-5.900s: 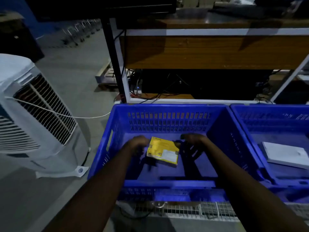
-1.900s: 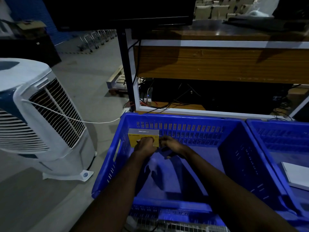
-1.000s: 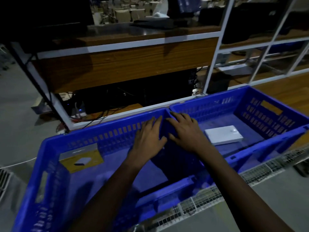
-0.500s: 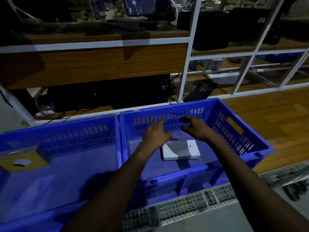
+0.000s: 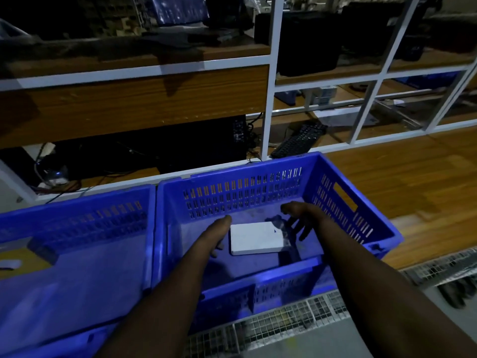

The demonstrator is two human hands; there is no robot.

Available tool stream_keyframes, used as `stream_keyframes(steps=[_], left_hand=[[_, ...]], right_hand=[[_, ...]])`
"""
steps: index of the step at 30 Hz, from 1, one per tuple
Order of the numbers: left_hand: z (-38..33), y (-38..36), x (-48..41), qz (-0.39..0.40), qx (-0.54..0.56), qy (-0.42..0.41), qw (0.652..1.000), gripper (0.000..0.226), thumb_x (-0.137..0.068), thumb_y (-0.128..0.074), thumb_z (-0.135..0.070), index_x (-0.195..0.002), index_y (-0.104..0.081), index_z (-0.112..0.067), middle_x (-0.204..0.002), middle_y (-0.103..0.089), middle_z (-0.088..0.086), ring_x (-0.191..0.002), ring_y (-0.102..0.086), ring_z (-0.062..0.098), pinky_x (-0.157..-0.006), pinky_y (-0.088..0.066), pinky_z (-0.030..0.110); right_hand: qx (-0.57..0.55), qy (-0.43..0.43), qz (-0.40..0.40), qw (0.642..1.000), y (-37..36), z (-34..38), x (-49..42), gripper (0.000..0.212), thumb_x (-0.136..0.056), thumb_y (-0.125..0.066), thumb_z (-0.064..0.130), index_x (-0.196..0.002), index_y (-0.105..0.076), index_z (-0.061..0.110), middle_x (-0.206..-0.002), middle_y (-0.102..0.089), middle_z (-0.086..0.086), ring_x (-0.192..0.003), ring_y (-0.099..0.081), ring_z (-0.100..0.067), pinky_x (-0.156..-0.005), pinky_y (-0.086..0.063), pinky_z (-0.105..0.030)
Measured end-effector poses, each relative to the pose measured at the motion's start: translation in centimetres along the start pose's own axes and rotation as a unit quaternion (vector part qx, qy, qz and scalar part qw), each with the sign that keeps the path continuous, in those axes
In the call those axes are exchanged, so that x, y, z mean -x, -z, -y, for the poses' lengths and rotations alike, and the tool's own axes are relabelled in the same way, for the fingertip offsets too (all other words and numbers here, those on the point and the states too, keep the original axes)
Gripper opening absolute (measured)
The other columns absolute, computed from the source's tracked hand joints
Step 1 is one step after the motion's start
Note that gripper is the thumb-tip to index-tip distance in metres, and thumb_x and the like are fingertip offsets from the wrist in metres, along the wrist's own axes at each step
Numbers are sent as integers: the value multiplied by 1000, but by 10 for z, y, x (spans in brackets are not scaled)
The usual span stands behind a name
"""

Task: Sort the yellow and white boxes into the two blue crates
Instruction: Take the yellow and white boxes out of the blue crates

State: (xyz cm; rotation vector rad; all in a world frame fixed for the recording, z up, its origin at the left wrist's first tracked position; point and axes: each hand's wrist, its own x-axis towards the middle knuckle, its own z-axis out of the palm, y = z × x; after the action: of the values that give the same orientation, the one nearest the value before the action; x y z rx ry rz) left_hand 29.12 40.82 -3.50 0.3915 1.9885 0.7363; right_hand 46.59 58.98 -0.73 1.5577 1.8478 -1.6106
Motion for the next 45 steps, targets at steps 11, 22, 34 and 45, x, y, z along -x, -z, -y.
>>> stream_keyframes(steps=[11,22,34,45], left_hand=[[-2,0,-13,91,64,25,994,7,-89,-41,-21,-91,-41,-14,-72,-35,5,-53,-36,22,-61,-41,32],[-2,6,-25,-12,167,-62,984,72,-89,-35,-70,-130,-45,-12,-77,-74,14,-41,-37,19,-45,-30,20],[-5,9,-20,-28,96,-157,983,58,-84,-55,-68,-117,-44,-22,-82,-56,15,-64,-64,28,-53,-51,34],[5,2,-26,-94,-20,-246,964,50,-89,-69,-29,-132,-43,-21,-101,-65,9,-53,-62,30,-38,-49,31]], right_hand=[[-35,-59,79,995,-4,14,-7,73,-91,-43,63,-151,-24,26,-144,-35,-31,-120,-45,-55,-76,-39,-71],[-171,59,1,983,3,22,-6,28,-93,-50,39,-83,-57,13,-72,-54,-6,-42,-46,-15,-35,-34,-17],[-181,73,-6,981,0,15,0,43,-93,-56,44,-67,-63,11,-46,-56,-1,-31,-42,-8,-33,-23,-15],[-196,45,-31,979,-1,17,0,60,-89,-44,63,-66,-53,9,-69,-56,-15,-60,-59,-28,-52,-47,-31]])
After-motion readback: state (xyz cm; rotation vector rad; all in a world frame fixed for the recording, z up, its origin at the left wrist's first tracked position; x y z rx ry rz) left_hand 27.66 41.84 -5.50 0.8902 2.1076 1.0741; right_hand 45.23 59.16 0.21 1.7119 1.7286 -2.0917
